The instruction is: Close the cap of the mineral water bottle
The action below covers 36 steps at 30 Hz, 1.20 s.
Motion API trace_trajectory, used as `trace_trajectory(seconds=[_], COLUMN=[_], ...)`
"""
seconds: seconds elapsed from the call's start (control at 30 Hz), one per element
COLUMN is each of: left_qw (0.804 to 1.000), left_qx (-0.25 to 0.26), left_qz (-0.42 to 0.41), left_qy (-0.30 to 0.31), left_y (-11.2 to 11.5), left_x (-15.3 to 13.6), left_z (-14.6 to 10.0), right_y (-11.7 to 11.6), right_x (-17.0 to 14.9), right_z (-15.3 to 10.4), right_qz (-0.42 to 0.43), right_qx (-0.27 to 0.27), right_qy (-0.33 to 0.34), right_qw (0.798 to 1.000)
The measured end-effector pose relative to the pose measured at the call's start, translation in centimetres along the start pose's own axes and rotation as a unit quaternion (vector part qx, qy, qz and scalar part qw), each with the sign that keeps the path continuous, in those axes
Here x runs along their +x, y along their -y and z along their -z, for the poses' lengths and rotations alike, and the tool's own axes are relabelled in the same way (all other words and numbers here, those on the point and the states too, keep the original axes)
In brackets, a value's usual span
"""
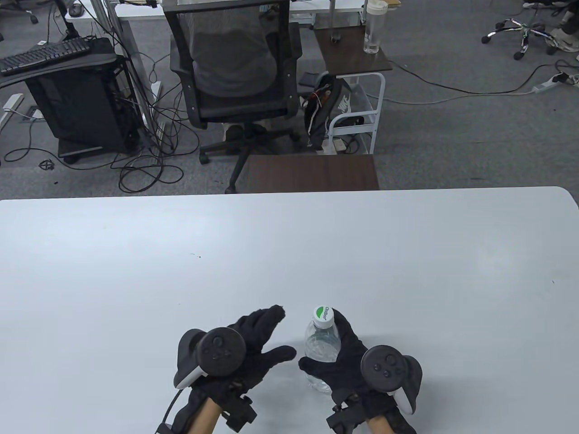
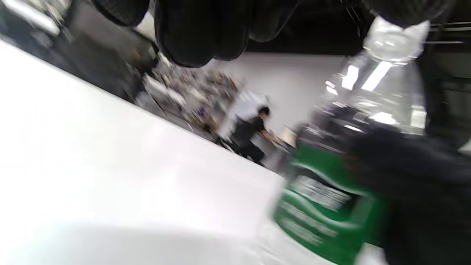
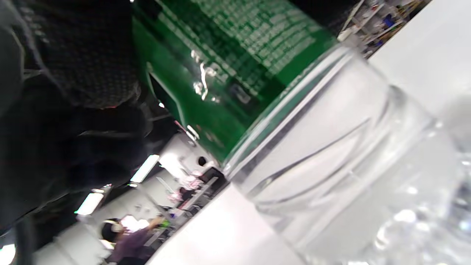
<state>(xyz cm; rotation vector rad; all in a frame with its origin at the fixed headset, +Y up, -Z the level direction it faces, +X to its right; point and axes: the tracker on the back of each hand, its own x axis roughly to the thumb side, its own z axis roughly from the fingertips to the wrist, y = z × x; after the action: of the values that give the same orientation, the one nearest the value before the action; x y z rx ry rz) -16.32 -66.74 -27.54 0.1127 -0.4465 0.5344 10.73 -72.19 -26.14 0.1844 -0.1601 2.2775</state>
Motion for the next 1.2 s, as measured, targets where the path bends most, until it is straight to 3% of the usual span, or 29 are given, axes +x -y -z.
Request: trace_trajectory(seconds=[0.03, 0.1, 0.2, 0.27, 0.4, 0.53, 0.7, 0.83, 0.9, 1.03, 1.13, 1.2], left_qw=[0.998, 0.991, 0.981, 0.975, 0.977, 0.975, 0.972, 0.977, 0.976, 0.963, 0.963, 0.962], left_qx=[0.046, 0.077, -0.001, -0.001, -0.005, 0.008, 0.007, 0.035, 0.014, 0.009, -0.003, -0.010], left_qz=[0.035, 0.082, 0.146, 0.168, 0.135, 0.146, 0.171, 0.149, 0.157, 0.217, 0.216, 0.210], left_qy=[-0.023, -0.067, -0.130, -0.143, -0.167, -0.168, -0.160, -0.147, -0.152, -0.162, -0.163, -0.173], left_y=[-0.1, 0.1, 0.3, 0.2, 0.2, 0.0, -1.6, -1.3, -0.8, -1.1, -1.4, -1.5], left_x=[-1.3, -3.3, -5.6, -6.7, -8.2, -8.4, -8.6, -8.7, -8.9, -9.1, -9.5, -9.7], left_z=[-0.1, -0.4, -0.6, -1.0, -1.8, -2.0, -1.9, -2.9, -2.7, -2.8, -3.5, -4.3], right_y=[-0.2, -0.5, -1.3, -2.1, -3.5, -3.5, -1.2, 2.2, 3.5, 5.6, 5.5, 4.6], right_x=[0.2, 0.7, 1.8, 2.2, 3.0, 3.3, 2.2, -0.2, -1.8, -4.8, -7.0, -7.8], right_z=[0.5, 1.0, 1.6, 1.8, 1.8, 1.6, 1.5, 1.2, 1.1, 1.4, 1.4, 1.1], right_qz=[-0.022, -0.035, -0.051, -0.063, -0.055, -0.098, -0.107, -0.202, -0.269, -0.445, -0.469, -0.512], right_qx=[0.001, 0.000, 0.010, 0.019, 0.059, 0.048, 0.080, 0.045, 0.016, -0.026, -0.020, -0.010], right_qy=[-0.026, -0.049, -0.083, -0.087, -0.080, -0.058, -0.010, -0.008, -0.052, -0.148, -0.178, -0.190], right_qw=[0.999, 0.998, 0.995, 0.994, 0.994, 0.992, 0.991, 0.978, 0.962, 0.883, 0.865, 0.838])
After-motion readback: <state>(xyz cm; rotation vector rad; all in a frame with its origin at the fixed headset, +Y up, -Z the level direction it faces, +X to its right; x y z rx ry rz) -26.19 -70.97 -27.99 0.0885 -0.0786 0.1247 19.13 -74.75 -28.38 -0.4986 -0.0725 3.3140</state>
